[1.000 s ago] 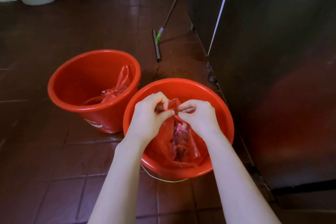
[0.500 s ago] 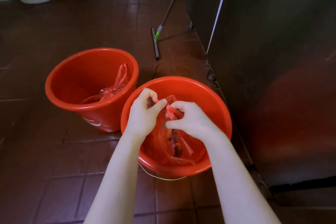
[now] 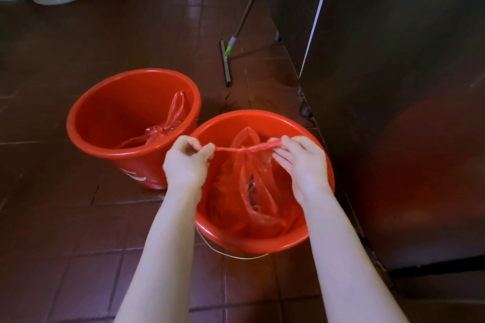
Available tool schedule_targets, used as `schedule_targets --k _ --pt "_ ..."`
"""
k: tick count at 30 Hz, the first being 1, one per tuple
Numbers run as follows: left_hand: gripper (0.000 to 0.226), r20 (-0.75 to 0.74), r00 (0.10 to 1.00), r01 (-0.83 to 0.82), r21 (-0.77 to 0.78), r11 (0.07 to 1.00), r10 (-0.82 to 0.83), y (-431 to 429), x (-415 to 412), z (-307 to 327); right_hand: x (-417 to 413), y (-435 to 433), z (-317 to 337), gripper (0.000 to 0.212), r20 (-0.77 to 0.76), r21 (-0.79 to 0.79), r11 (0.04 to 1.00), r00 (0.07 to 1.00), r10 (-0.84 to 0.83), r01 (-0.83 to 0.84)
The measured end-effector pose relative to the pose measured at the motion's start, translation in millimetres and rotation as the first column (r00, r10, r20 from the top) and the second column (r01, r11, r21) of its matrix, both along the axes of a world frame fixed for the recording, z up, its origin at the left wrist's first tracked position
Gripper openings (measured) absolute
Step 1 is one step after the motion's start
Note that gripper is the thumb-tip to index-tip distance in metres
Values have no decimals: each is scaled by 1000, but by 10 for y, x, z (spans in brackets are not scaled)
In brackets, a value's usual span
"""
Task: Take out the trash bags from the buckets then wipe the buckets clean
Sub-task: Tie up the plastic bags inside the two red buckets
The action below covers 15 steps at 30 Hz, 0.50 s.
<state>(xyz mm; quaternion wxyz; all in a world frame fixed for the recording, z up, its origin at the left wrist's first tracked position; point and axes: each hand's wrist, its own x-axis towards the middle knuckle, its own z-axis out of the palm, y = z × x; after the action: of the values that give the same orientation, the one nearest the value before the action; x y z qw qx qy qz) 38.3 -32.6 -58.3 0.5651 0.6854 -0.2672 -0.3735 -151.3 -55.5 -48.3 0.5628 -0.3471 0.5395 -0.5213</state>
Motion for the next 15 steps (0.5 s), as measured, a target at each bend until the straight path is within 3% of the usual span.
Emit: schedule_targets --k 4,6,8,10,13,14,15 --pt "33 -26 991 -134 28 991 135 30 144 -128 -180 18 -63 17 327 228 959 914 -240 171" --pt "30 -193 979 -85 -65 994 71 7 103 -121 -133 -13 -16 18 485 183 977 855 -184 106" --pt "30 -323 944 -2 -200 980 -64 -34 20 -70 -16 -33 38 14 537 118 993 840 -73 11" --pt "34 -345 915 97 -312 945 -208 -59 -74 -34 90 -28 64 22 444 29 995 893 77 -100" --pt "30 -400 840 201 -398 895 -367 -78 -193 -19 153 -31 112 36 121 -58 962 955 272 -267" --pt "28 -356 849 256 -371 893 -391 -88 -196 -16 152 -46 139 38 -7 -75 952 955 297 -297" --pt "26 -214 883 345 -310 886 -419 -101 -166 -8 146 -75 166 36 -130 -93 943 943 306 -318"
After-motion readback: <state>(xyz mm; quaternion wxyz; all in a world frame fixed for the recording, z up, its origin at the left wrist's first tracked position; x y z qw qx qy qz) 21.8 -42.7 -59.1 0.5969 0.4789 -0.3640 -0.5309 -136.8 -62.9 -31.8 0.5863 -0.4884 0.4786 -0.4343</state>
